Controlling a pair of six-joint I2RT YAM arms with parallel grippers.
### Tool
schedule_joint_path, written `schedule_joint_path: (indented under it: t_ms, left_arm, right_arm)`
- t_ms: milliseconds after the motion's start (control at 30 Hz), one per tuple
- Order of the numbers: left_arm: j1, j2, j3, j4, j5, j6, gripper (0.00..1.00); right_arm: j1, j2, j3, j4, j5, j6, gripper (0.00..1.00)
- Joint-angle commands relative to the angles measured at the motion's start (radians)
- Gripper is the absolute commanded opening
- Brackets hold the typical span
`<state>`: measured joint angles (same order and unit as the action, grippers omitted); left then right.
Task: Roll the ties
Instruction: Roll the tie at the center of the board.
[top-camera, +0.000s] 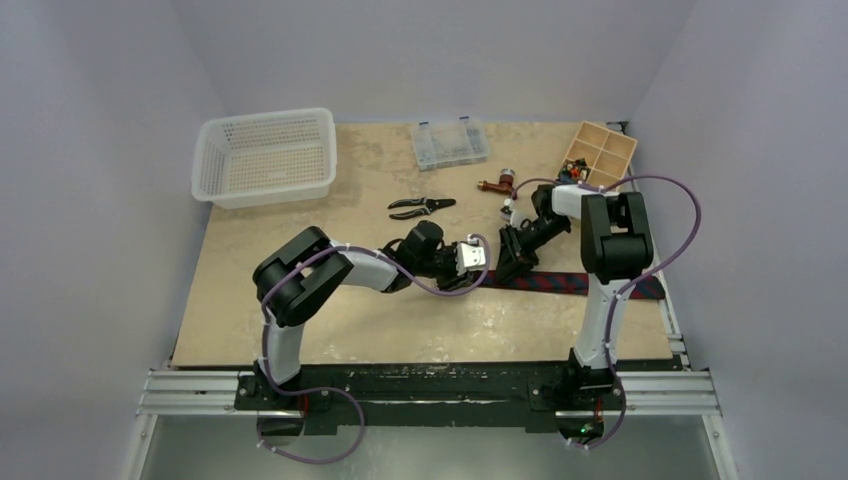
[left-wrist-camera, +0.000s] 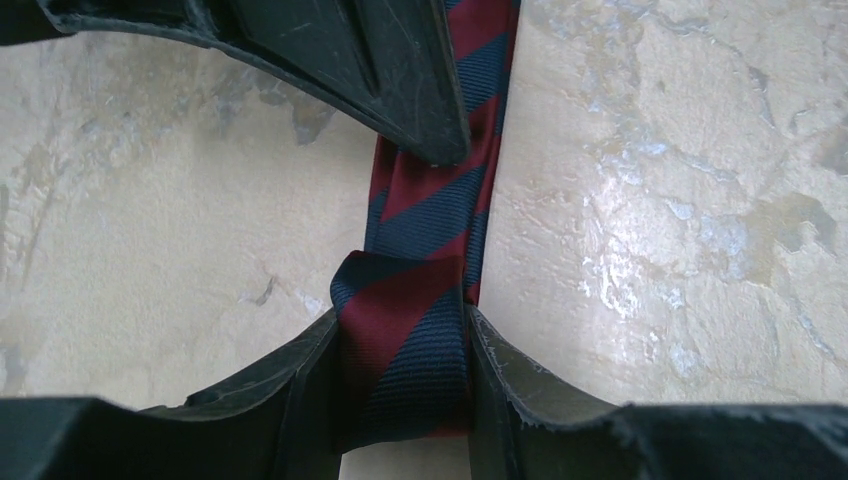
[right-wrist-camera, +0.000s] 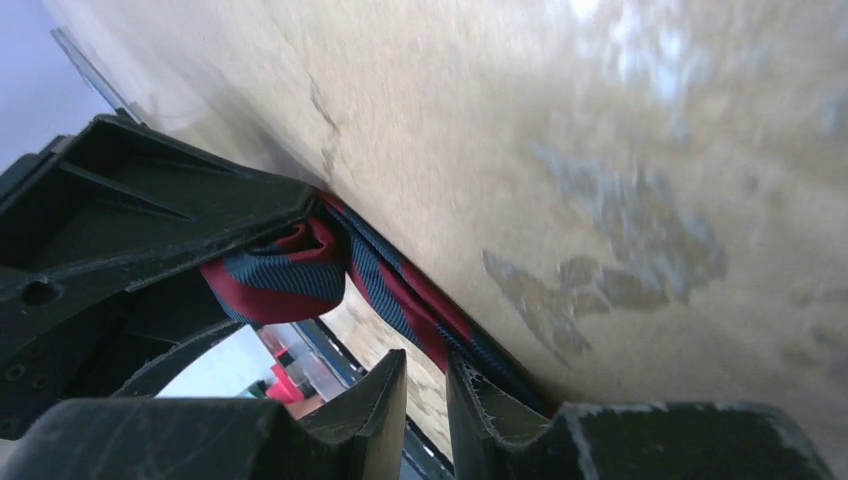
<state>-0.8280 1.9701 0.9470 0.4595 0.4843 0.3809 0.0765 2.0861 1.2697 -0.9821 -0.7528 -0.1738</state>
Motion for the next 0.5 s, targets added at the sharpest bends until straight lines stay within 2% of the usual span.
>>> schedule_joint_path:
  t_ms: [0, 233, 467]
  left_arm:
    - [0.036, -0.021, -0.047, -0.217, -0.103, 0.025, 0.05]
    - [0.047, -0.104, -0.033, -0.223, -0.008, 0.061, 0.10]
    - [0.045, -0.069, 0.038, -0.380, 0.022, 0.207, 0.11]
  right_arm:
    - [0.003, 0.072, 0.088, 0.125, 0.155, -0.024, 0.23]
    - [0.015, 0.109, 0.131, 0.131, 0.192, -0.062, 0.22]
    - [0.035, 0.091, 0.124, 0.109, 0.168, -0.107, 0.25]
